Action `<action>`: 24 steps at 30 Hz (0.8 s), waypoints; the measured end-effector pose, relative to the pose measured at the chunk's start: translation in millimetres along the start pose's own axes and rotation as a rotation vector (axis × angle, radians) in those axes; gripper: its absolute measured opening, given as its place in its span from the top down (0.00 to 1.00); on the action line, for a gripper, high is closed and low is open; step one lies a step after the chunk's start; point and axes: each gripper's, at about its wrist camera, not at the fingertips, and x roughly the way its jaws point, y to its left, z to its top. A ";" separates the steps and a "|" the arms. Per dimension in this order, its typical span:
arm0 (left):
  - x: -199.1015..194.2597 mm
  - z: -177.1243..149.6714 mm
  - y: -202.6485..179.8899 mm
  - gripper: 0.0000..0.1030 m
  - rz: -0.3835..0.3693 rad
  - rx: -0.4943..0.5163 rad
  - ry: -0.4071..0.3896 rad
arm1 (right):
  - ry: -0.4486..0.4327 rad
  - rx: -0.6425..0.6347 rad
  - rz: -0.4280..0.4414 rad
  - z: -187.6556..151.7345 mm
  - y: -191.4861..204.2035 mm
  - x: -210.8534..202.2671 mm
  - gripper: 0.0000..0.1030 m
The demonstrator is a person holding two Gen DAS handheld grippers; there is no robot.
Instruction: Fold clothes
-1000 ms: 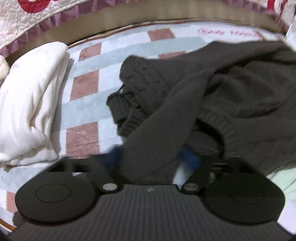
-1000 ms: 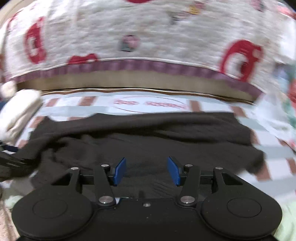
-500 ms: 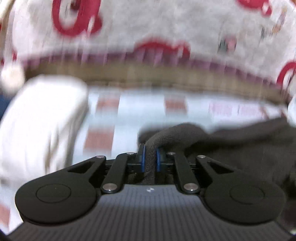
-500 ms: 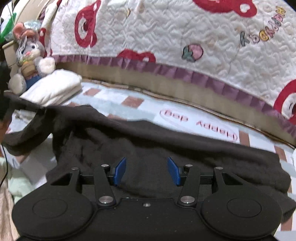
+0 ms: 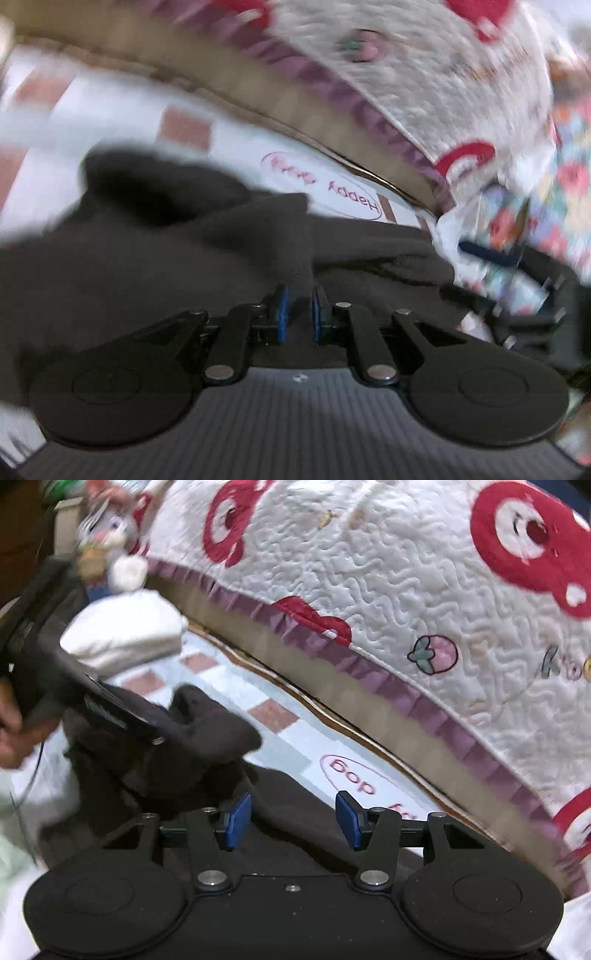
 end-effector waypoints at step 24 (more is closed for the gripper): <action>-81.6 11.0 30.7 0.59 0.277 0.086 -0.425 | 0.018 -0.313 0.429 75.7 118.1 125.9 0.93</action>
